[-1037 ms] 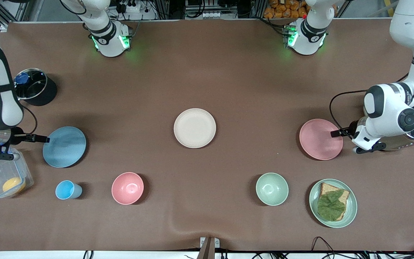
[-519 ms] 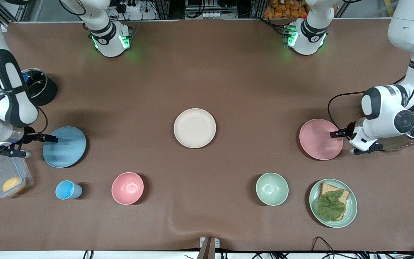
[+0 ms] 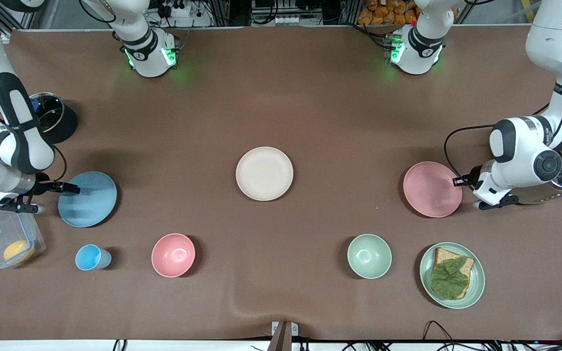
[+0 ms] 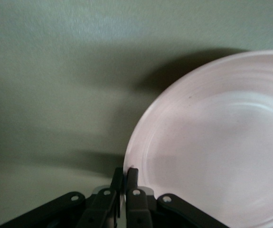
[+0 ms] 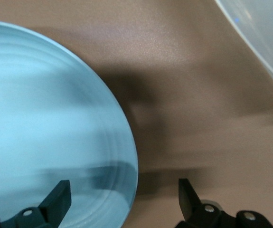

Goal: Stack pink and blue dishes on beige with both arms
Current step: 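Lift both plates and carry them toward the beige plate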

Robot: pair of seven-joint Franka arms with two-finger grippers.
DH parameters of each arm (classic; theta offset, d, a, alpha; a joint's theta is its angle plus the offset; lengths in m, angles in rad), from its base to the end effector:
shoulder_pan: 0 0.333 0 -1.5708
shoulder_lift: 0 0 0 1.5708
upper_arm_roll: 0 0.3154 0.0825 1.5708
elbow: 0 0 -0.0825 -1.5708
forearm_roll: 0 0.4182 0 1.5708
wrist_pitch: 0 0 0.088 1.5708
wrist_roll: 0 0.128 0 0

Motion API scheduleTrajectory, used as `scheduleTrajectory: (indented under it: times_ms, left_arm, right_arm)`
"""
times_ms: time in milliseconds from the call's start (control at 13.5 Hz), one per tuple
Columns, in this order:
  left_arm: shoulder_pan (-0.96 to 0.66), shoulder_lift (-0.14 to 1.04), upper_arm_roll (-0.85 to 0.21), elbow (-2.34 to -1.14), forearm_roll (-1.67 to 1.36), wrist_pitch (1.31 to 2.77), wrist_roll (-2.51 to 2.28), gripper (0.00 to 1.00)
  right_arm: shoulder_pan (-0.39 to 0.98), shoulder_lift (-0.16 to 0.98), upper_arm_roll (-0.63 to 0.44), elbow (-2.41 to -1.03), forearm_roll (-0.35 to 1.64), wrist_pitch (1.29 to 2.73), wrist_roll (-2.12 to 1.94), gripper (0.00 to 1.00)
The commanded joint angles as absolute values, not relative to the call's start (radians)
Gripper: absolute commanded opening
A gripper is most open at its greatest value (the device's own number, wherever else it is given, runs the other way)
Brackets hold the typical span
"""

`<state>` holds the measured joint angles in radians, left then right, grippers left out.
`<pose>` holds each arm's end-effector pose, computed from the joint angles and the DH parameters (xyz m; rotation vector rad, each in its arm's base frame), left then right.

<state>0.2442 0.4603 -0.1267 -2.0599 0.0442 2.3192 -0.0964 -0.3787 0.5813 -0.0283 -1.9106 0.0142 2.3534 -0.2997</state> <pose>0.5820 0.0673 0.1460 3.0830 0.2908 -0.3049 0.5789 -0.2494 0.1294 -3.0881 0.1769 0.2043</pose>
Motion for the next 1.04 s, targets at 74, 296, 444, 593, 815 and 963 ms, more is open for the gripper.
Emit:
scheduleTrajectory:
  times_ms: [74,296,444,593,815,963]
  left_arm:
    - [0.244,0.476,-0.124,-2.054,0.046,2.333,-0.081,0.0]
    - [0.247,0.413,-0.144,-2.049,0.041,2.239,-0.066,0.0]
    - [0.249,0.352,-0.208,-2.034,0.037,2.177,-0.072,0.0]
    - [0.249,0.289,-0.28,-2.011,0.034,2.116,-0.08,0.0]
    - [0.245,0.27,-0.435,-1.922,0.029,1.99,-0.217,0.0]
    - [0.233,0.302,-0.549,-1.888,0.029,1.976,-0.352,0.0]
  right_arm:
    - [-0.408,0.595,-0.012,-1.911,0.006,2.382,-0.314,0.45]
    - [-0.4,0.594,-0.012,-1.91,0.006,2.378,-0.318,0.0]
    - [-0.399,0.594,-0.012,-1.91,0.006,2.378,-0.337,0.0]
    - [-0.397,0.592,-0.012,-1.91,0.006,2.378,-0.339,0.0]
    - [-0.397,0.586,-0.011,-1.908,0.006,2.375,-0.353,0.0]
    - [-0.394,0.58,-0.011,-1.89,0.006,2.367,-0.382,0.0]
